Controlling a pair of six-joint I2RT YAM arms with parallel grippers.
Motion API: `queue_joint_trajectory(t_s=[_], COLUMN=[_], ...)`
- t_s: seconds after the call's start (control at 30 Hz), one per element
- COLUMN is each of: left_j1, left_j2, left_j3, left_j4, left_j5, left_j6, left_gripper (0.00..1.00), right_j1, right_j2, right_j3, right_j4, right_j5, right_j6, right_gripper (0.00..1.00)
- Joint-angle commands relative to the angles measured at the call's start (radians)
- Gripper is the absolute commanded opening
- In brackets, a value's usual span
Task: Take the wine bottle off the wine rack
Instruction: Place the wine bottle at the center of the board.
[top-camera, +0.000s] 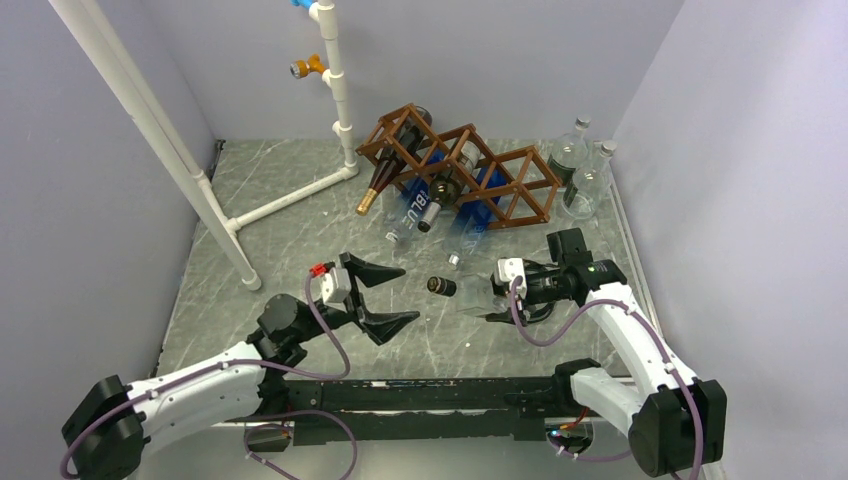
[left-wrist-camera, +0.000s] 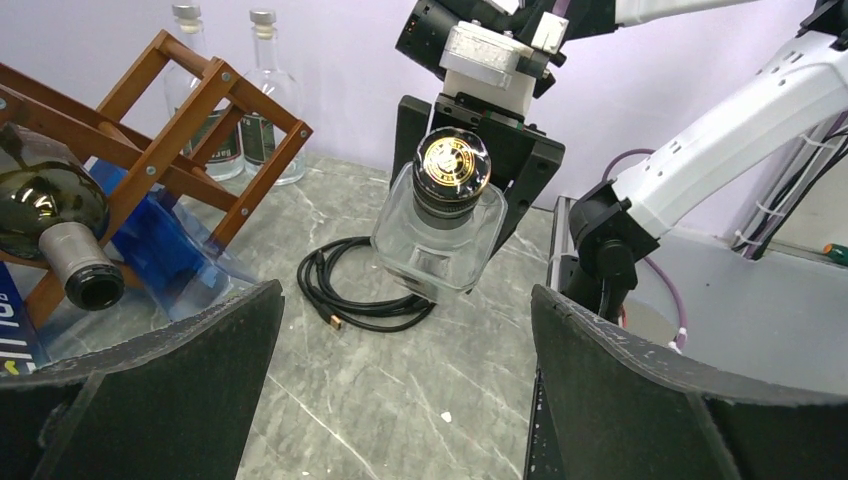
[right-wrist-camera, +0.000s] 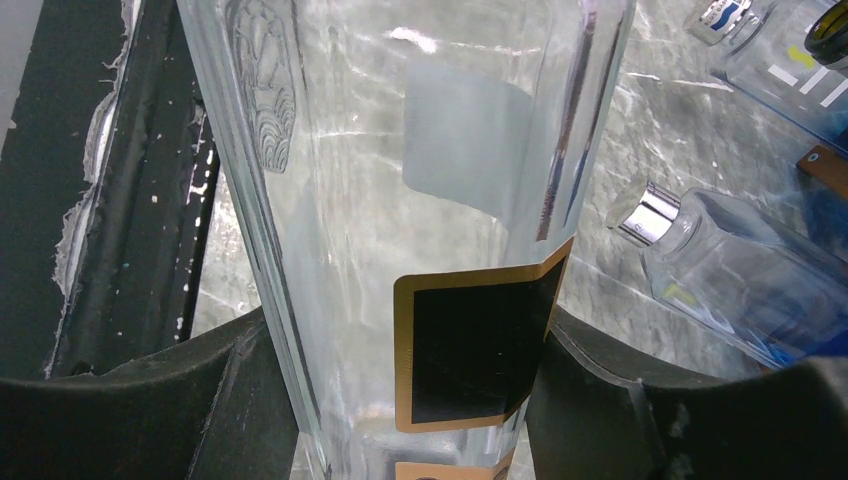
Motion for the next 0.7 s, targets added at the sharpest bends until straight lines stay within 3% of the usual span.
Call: queue_joint_trajectory(t_s=[0.0, 0.67], left_j1=[-0.034, -0.168], left_j2=[0.036, 0.334], left_j3=[-0.014, 0.066], left_j4=[0.174, 0.417], left_j5=[-0.05, -0.155], left_j6=[0.091, 0.293], left_gripper=[0.99, 0.99], right_j1=[-0.009, -0.028], right_j2=[-0.014, -0.016], right_j3=[0.014, 0.009], right_j4=[0.076, 0.081], right_j5=[-0.145, -0.167], right_j6=[0.016, 0.032], right_gripper=[0.0, 0.0])
